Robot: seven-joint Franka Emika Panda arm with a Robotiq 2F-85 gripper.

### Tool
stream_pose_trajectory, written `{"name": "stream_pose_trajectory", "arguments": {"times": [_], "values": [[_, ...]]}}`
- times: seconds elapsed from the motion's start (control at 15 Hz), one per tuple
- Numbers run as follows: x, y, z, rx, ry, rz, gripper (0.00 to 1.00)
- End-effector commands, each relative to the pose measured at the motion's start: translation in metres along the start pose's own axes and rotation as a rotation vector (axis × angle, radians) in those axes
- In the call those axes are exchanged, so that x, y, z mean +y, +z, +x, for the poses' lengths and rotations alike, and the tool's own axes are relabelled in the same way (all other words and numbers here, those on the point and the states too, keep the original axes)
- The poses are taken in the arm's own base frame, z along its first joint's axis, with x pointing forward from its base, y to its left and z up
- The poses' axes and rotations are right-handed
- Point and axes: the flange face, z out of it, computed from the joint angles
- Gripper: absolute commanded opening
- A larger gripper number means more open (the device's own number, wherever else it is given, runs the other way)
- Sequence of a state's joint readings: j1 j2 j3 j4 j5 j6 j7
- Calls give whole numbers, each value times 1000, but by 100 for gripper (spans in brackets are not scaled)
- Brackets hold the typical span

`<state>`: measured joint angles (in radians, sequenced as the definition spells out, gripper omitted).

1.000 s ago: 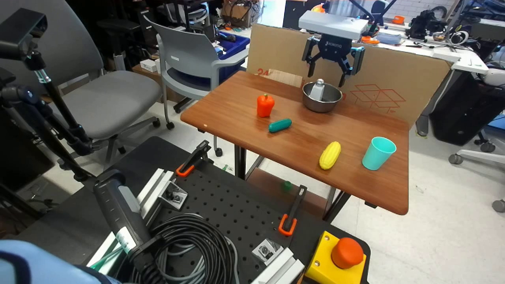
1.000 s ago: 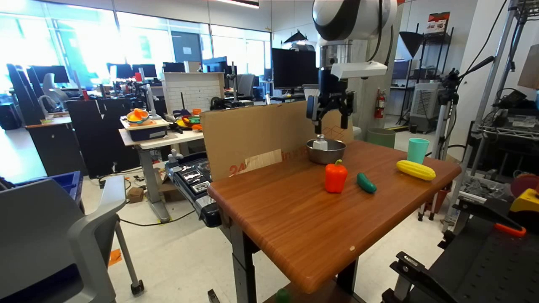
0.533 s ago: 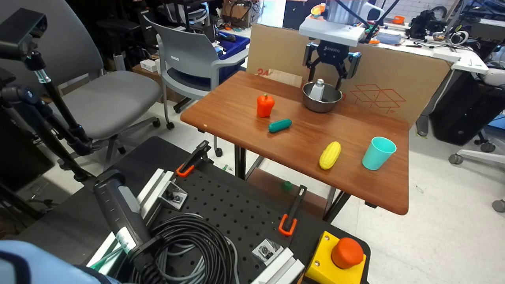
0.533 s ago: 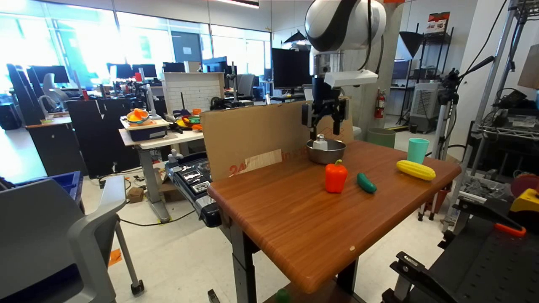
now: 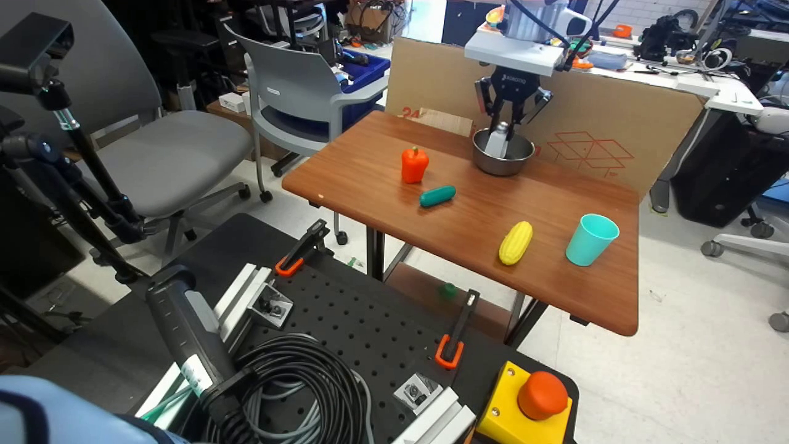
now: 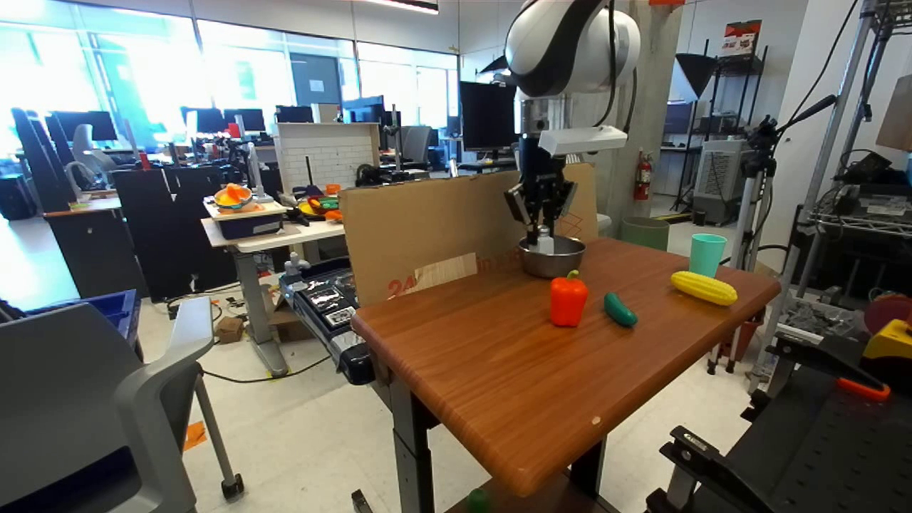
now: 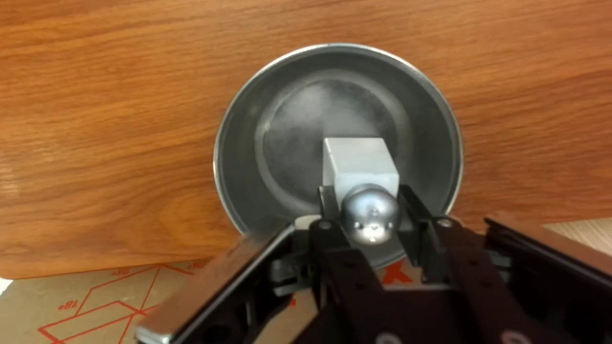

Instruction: Pick up the saltcellar from the pot and put it on the table

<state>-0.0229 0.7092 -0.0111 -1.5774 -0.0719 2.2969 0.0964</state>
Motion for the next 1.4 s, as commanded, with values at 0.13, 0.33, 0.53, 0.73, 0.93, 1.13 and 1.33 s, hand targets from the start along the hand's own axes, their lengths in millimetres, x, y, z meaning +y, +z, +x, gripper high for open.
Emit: {"name": "stream_pose_trajectory", "arguments": {"times": [0.13,0.33,0.53,0.73,0.93,1.13,1.33], "values": [[-9,-65,5,40,-44,50,8],[-28,-131,-7,48,-119,89,8],[-63,-178,-36,9,-262,174,8],[-100,-200,-78,-68,-383,254,8],[-129,-195,-133,-104,-497,244,8],[-143,-176,-181,-125,-594,206,8],[-140,-153,-222,-131,-653,186,8]]}}
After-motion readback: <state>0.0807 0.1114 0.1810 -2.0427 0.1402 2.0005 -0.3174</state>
